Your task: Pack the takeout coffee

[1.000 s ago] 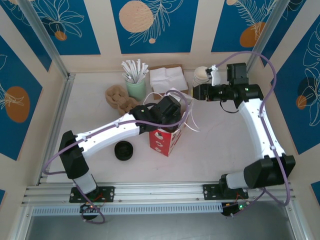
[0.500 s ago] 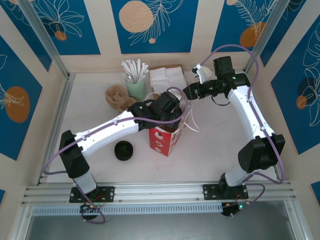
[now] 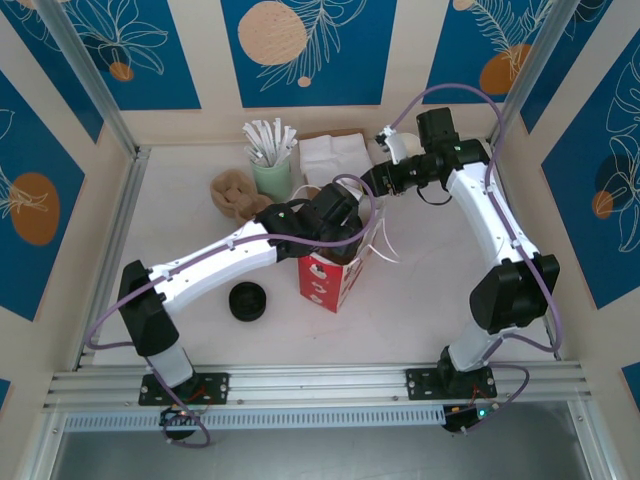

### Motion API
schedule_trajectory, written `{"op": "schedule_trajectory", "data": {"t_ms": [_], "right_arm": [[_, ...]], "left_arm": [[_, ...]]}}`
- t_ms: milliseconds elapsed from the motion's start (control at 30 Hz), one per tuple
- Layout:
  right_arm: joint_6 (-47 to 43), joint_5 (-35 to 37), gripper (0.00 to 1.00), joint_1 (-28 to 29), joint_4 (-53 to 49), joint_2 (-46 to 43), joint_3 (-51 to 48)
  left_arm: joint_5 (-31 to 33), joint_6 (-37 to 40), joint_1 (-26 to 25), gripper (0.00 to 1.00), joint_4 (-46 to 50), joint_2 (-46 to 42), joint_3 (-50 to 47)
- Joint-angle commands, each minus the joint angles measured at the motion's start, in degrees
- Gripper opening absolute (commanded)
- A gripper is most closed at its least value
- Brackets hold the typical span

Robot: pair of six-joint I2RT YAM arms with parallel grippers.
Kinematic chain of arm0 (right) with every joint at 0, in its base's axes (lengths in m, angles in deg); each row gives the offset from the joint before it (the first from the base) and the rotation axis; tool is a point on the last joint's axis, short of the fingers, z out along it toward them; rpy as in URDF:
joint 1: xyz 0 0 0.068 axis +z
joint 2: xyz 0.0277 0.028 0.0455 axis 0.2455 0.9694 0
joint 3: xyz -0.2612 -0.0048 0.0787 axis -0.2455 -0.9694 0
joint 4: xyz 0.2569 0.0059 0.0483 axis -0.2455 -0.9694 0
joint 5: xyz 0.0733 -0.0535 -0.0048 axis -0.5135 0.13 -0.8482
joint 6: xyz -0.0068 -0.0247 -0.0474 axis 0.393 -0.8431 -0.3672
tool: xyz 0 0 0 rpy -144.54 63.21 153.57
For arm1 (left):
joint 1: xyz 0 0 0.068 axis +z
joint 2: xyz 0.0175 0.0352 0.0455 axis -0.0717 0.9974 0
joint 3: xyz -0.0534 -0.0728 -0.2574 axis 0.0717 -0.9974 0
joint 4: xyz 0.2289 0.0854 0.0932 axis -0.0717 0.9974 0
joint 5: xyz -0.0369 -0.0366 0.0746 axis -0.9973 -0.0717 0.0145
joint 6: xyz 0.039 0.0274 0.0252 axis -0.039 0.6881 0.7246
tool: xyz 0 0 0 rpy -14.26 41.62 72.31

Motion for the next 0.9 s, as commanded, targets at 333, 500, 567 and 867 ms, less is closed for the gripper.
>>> {"op": "schedule_trajectory", "data": {"t_ms": [333, 500, 567, 867], "right_arm": [[-1.1, -2.5, 0.54, 1.1, 0.4, 2.7, 0.8], [-0.9, -2.9, 0.47, 1.2, 0.6, 2.7, 0.0], [-0.7, -2.8, 0.44, 1.3, 0.7, 2.7, 0.1], [-0.5, -3.2, 0.32, 1.4, 1.3, 3.1, -0.1]], "left_arm": [[1.0, 0.6, 2.0, 0.59, -0.4, -0.2, 0.5], [1.8, 0.0, 2.2, 0.59, -1.6, -0.5, -0.6], [2.1, -0.1, 2.3, 0.59, -1.9, -0.4, -0.8], [2.1, 0.3, 2.5, 0.59, -2.8, -0.3, -0.9]]}}
